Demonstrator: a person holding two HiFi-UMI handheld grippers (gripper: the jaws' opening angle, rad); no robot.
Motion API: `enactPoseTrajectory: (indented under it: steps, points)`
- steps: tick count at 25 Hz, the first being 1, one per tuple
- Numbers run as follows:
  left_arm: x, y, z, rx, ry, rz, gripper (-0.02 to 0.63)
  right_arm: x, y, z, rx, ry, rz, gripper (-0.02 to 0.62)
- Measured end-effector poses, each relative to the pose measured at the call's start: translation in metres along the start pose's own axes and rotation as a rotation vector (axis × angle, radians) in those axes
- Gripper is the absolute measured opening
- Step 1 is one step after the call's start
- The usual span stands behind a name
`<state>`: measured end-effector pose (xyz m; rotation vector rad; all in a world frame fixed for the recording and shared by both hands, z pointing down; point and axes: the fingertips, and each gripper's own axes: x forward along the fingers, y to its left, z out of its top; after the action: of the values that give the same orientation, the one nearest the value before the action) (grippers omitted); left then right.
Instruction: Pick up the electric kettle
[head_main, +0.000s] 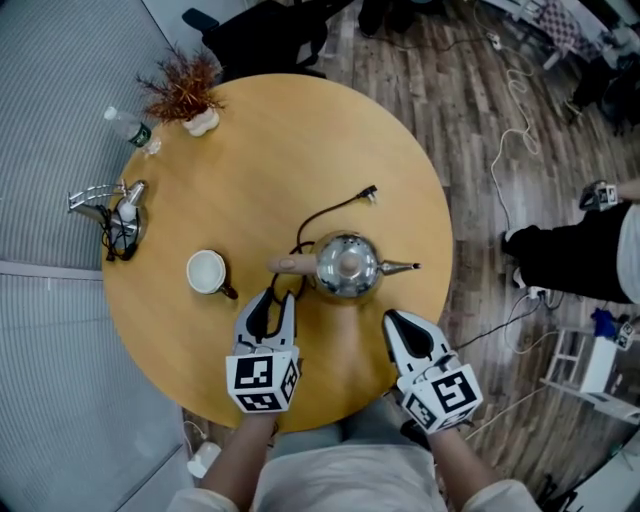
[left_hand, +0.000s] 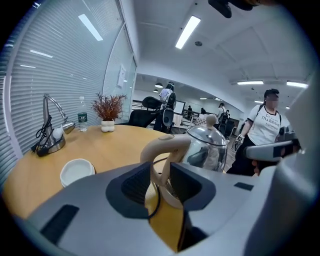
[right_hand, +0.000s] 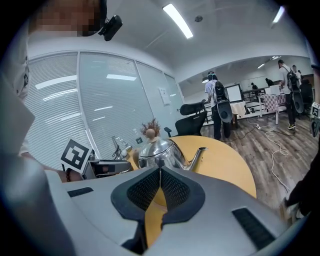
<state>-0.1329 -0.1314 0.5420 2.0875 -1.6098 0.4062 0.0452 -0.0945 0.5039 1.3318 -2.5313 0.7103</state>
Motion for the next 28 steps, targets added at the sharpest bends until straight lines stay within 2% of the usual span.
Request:
enactPoseTrajectory:
  steps: [9,28]
  points:
    - [0.025,0.025,-0.013,-0.057,0.041,0.038,0.198,0.008,-0.013,-0.009,0.030,0.018,-0.023,0.032]
    - [0.073,0.031,-0.010,-0.090,0.048,0.006,0.209,0.016,-0.025,-0.027,0.084,0.057,-0.064,0.032]
